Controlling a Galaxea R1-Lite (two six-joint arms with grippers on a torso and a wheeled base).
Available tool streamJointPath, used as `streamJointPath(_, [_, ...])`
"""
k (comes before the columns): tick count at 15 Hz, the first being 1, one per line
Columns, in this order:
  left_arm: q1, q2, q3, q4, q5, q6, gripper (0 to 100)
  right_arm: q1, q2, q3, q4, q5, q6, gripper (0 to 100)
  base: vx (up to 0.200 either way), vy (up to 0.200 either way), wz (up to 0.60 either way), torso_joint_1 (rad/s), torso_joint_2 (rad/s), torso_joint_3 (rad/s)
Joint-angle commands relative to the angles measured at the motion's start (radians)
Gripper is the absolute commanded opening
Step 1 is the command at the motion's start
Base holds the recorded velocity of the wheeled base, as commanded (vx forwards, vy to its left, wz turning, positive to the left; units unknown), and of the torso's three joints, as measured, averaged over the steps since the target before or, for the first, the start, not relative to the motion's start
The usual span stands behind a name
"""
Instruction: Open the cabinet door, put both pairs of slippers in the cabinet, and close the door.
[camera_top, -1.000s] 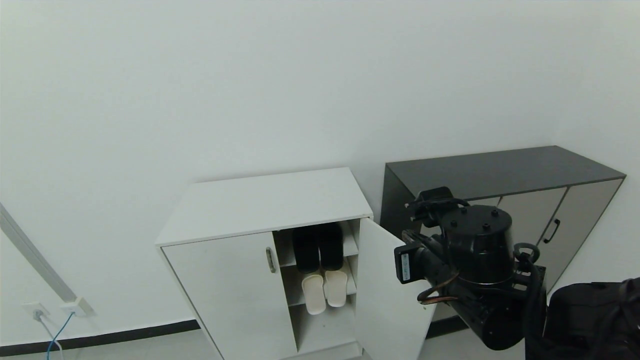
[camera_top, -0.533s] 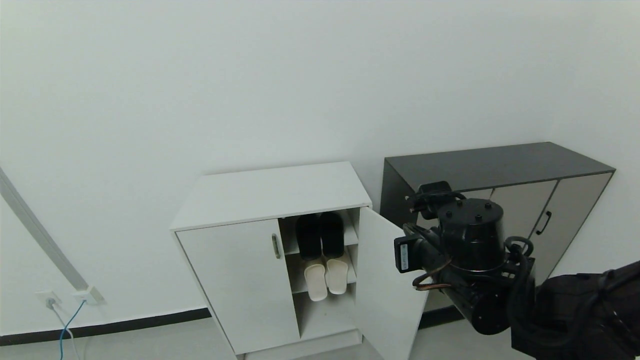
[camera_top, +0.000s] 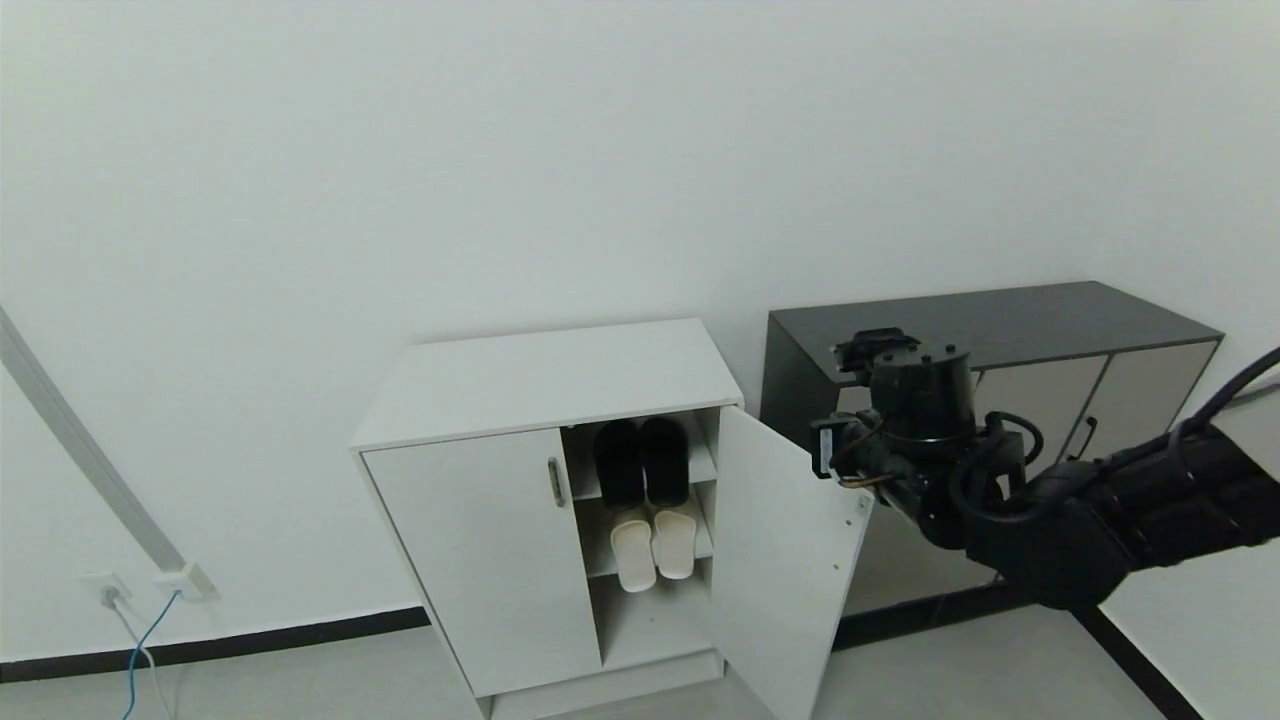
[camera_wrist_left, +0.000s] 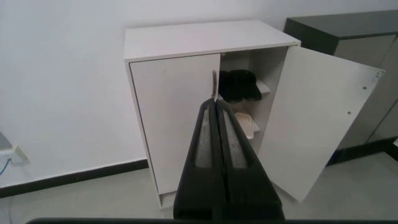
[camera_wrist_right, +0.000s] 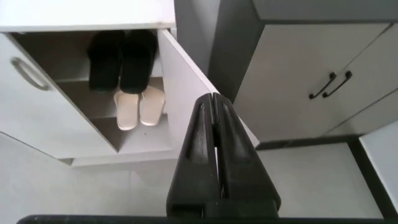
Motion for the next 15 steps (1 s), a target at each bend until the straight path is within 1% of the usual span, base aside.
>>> streamJointPath(1, [0.001, 0.0, 0.0, 0.0, 0.0, 0.0, 0, -0.065, 0.082, -0.11, 0.062, 0.041, 0.004, 0, 0.0, 0.0, 0.0, 0.0, 0.0, 0.0])
streamJointPath(2, [0.001, 0.001, 0.0, 0.0, 0.0, -0.001, 0, -0.104, 0.128, -0.179, 0.117, 0.066, 0.01, 0, 0.0, 0.0, 0.0, 0.0, 0.0, 0.0])
streamJointPath(3, [0.001, 0.0, 0.0, 0.0, 0.0, -0.003, 0, -0.123, 0.163, -0.22, 0.132, 0.093, 0.023, 0, 0.0, 0.0, 0.0, 0.0, 0.0, 0.0])
streamJointPath(4, [0.001, 0.001, 0.0, 0.0, 0.0, -0.003, 0, -0.139, 0.196, -0.248, 0.142, 0.118, 0.03, 0, 0.0, 0.0, 0.0, 0.0, 0.0, 0.0])
streamJointPath(7, [0.001, 0.001, 0.0, 0.0, 0.0, -0.003, 0, -0.183, 0.288, -0.327, 0.175, 0.145, 0.046, 0, 0.0, 0.0, 0.0, 0.0, 0.0, 0.0])
streamJointPath(10, [0.001, 0.0, 0.0, 0.0, 0.0, -0.003, 0, -0.212, 0.357, -0.372, 0.174, 0.17, 0.075, 0, 0.0, 0.0, 0.0, 0.0, 0.0, 0.0])
streamJointPath(15, [0.001, 0.0, 0.0, 0.0, 0.0, -0.003, 0, -0.24, 0.429, -0.392, 0.171, 0.173, 0.079, 0, 0.0, 0.0, 0.0, 0.0, 0.0, 0.0])
